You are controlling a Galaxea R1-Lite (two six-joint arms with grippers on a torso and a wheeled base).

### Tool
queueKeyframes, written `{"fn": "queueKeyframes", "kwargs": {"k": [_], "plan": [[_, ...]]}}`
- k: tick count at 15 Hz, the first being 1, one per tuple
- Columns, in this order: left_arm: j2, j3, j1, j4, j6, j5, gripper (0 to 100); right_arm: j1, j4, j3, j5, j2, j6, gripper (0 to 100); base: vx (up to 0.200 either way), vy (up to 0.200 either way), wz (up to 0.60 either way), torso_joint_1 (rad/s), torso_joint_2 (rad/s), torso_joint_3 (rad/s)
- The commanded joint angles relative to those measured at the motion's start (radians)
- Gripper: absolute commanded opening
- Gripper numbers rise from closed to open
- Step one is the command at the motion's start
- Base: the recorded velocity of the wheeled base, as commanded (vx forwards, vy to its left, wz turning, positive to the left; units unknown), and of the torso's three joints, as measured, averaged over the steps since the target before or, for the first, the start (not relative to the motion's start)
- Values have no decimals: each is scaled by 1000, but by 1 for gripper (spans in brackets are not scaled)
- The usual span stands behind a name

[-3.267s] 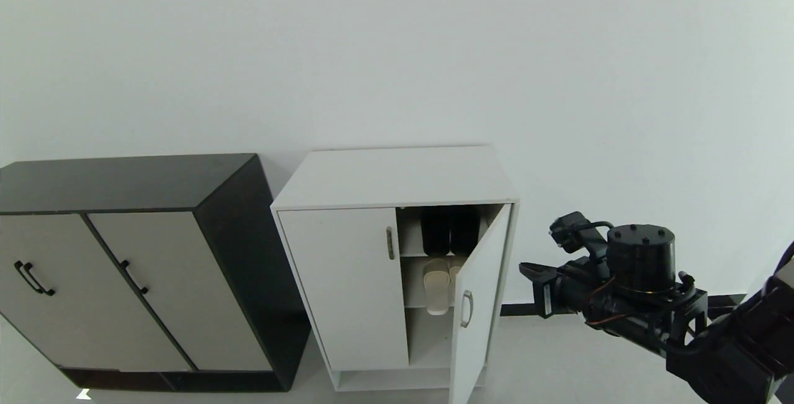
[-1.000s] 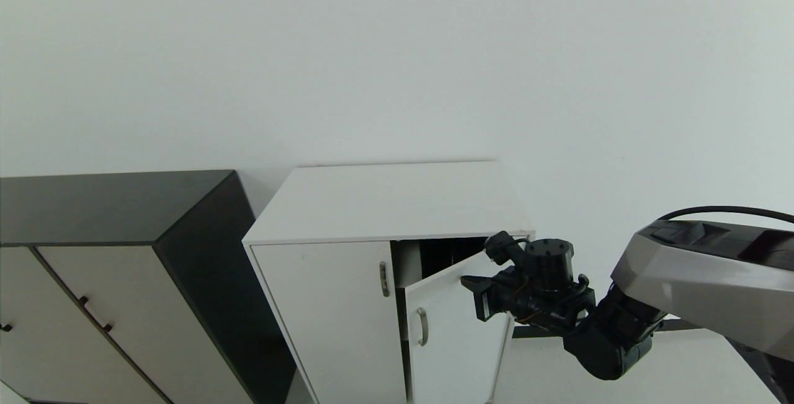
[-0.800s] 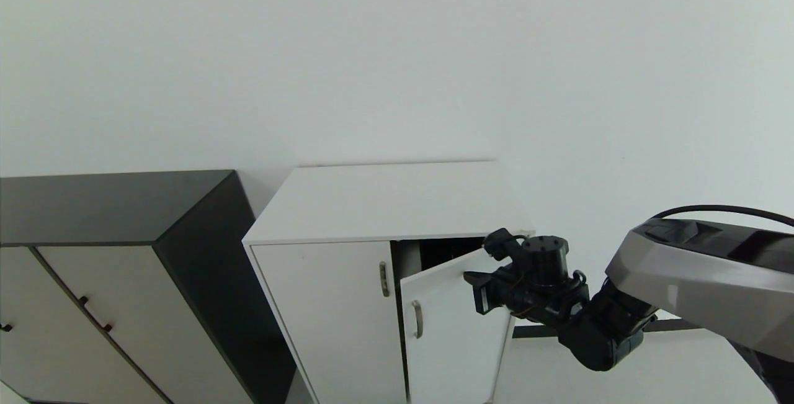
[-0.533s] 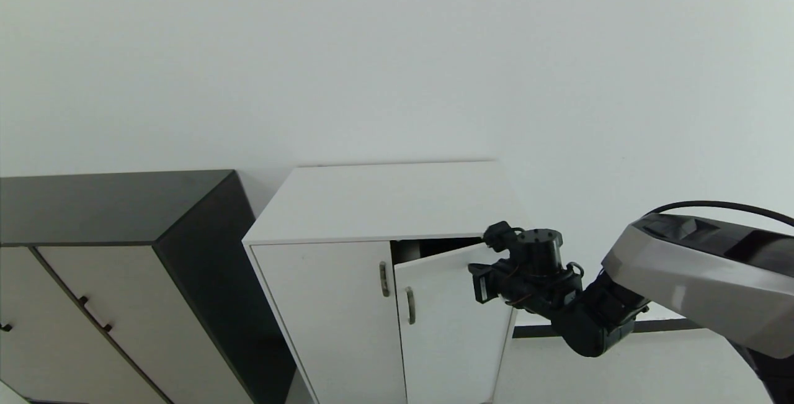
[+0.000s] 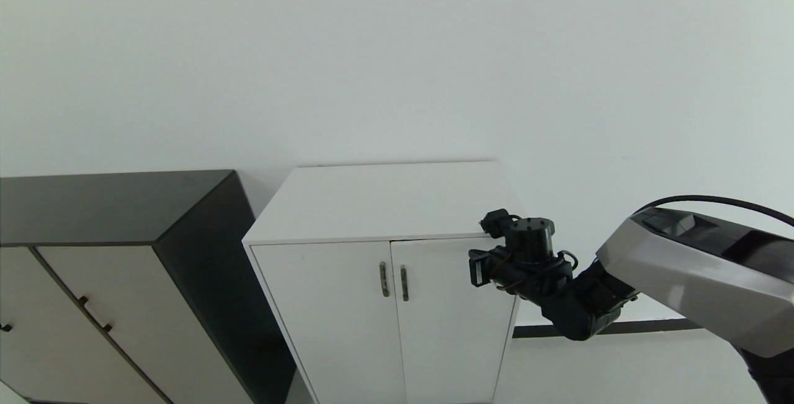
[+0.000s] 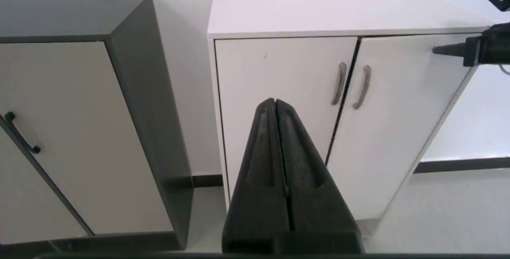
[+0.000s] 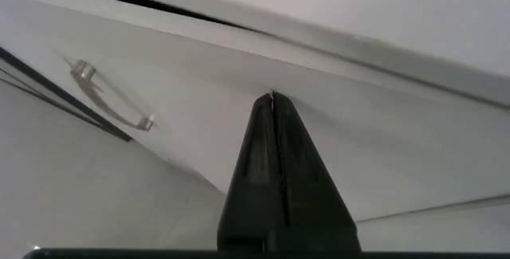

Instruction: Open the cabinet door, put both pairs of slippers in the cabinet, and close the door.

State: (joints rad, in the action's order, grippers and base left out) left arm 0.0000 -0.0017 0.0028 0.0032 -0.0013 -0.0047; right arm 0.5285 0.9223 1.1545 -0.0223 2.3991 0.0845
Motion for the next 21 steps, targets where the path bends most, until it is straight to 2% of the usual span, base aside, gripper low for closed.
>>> {"fn": "queueKeyframes", "kwargs": {"k": [1,6,8,11,13,16,17,20,21], "plan": [[2,0,0,0,0,0,0,1,1,11,-1,8,0,0,0,0,0,0,0,0],[0,0,0,0,0,0,0,-1,3,10,-1,3,0,0,0,0,0,0,0,0],[0,0,0,1,0,0,0,-1,32,-52,-19,-63,0,0,0,0,0,0,0,0],[0,0,0,0,0,0,0,-4,56,-300,-54,-313,-3,0,0,0,0,0,0,0],[0,0,0,0,1,0,0,-51,55,-490,-130,-515,-31,0,0,0,0,0,0,0],[0,0,0,0,1,0,0,-209,50,-719,-153,-749,-124,0,0,0,0,0,0,0],[0,0,0,1,1,0,0,-297,50,-869,-153,-885,-153,0,0,0,0,0,0,0],[0,0,0,0,1,2,0,-363,-11,-1125,-108,-1131,-155,0,0,0,0,0,0,0],[0,0,0,0,1,2,0,-380,-36,-1154,-85,-1180,-155,0,0,0,0,0,0,0]]}}
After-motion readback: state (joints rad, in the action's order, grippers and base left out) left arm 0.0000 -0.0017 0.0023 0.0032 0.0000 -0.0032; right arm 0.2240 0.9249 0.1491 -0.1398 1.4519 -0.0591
